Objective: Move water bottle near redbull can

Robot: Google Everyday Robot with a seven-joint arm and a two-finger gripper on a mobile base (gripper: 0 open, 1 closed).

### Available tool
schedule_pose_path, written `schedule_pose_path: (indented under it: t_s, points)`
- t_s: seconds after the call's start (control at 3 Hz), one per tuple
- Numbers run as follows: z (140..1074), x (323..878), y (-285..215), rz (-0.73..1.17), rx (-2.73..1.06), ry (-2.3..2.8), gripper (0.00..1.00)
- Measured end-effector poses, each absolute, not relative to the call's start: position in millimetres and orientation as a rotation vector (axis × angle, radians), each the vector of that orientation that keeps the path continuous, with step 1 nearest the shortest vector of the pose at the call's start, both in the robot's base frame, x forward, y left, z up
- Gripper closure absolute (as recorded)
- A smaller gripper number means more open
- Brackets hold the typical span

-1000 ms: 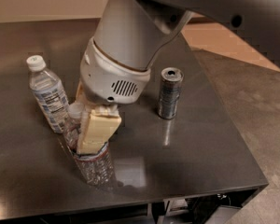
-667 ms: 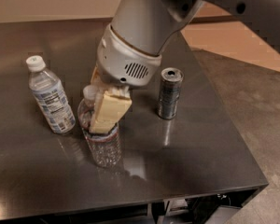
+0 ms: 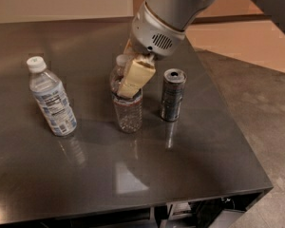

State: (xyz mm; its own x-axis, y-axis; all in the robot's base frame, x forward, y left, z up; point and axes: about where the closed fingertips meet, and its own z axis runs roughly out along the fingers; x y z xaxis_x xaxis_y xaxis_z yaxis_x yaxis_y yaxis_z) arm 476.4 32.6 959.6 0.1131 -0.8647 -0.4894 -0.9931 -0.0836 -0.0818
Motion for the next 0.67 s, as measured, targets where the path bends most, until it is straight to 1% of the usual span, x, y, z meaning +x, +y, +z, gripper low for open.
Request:
schedule_pose_path:
  t_s: [0.33, 0.67]
  points:
    - [957, 505, 14, 0.401, -1.941, 1.871, 1.00]
    - [953, 523, -1, 0.397, -1.886, 1.922, 1.00]
